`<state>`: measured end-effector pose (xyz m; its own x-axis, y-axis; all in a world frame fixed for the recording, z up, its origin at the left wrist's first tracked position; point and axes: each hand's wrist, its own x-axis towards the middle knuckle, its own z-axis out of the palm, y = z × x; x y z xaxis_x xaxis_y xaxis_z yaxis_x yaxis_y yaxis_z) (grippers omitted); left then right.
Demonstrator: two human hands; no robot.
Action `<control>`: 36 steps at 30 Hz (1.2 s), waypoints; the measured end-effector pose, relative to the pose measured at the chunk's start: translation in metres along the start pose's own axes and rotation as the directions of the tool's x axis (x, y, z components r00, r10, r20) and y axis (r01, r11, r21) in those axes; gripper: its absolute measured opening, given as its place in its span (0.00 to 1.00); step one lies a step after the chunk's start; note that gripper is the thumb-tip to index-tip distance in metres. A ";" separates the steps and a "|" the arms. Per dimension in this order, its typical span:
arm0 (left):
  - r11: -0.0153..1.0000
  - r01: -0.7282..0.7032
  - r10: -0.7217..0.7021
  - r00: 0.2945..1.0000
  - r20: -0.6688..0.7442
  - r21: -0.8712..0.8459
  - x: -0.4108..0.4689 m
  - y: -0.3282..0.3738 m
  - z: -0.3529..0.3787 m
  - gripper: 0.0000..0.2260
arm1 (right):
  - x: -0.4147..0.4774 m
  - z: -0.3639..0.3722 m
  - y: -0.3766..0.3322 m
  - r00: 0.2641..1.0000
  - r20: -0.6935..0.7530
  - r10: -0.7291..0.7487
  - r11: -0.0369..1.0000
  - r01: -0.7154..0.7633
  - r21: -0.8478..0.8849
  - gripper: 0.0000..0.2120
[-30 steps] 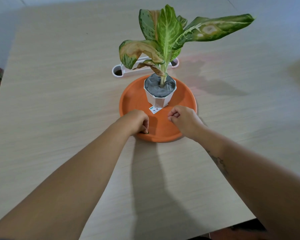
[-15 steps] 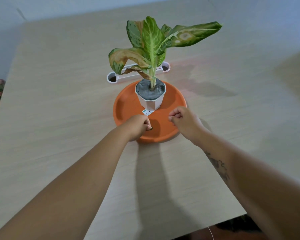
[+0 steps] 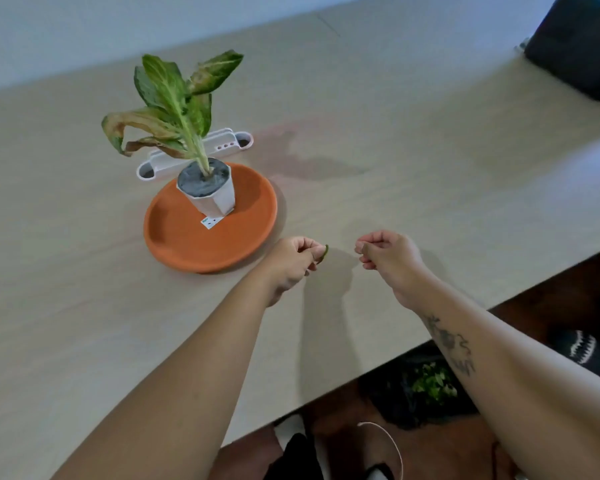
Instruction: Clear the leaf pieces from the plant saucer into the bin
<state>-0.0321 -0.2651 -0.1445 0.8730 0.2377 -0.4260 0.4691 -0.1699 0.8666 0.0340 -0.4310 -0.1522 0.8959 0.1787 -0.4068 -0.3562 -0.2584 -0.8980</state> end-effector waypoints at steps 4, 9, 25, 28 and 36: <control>0.997 0.011 -0.007 0.998 0.056 -0.075 -0.013 0.004 0.073 0.07 | -0.025 -0.066 0.023 0.998 -0.056 0.031 0.999 -0.029 0.037 0.01; 0.993 0.046 -0.024 0.982 0.190 -0.112 -0.035 0.013 0.184 0.06 | -0.051 -0.167 0.066 0.981 -0.185 0.055 0.998 -0.046 0.052 0.03; 0.946 0.052 -0.141 0.955 0.262 0.320 -0.037 -0.057 0.362 0.06 | -0.084 -0.299 0.221 0.852 -0.433 0.293 0.956 -0.250 0.154 0.01; 0.927 0.067 -0.167 0.955 0.245 0.370 -0.016 -0.097 0.379 0.08 | -0.065 -0.300 0.262 0.850 -0.424 0.313 0.949 -0.294 0.110 0.03; 0.916 0.068 -0.178 0.952 0.249 0.395 0.043 -0.214 0.412 0.11 | -0.010 -0.273 0.385 0.845 -0.385 0.372 0.924 -0.378 0.063 0.10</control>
<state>-0.0403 -0.6123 -0.4548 0.7809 0.0178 -0.6243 0.5415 -0.5175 0.6626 -0.0396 -0.7912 -0.4478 0.7265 -0.3108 -0.6129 -0.6843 -0.2460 -0.6864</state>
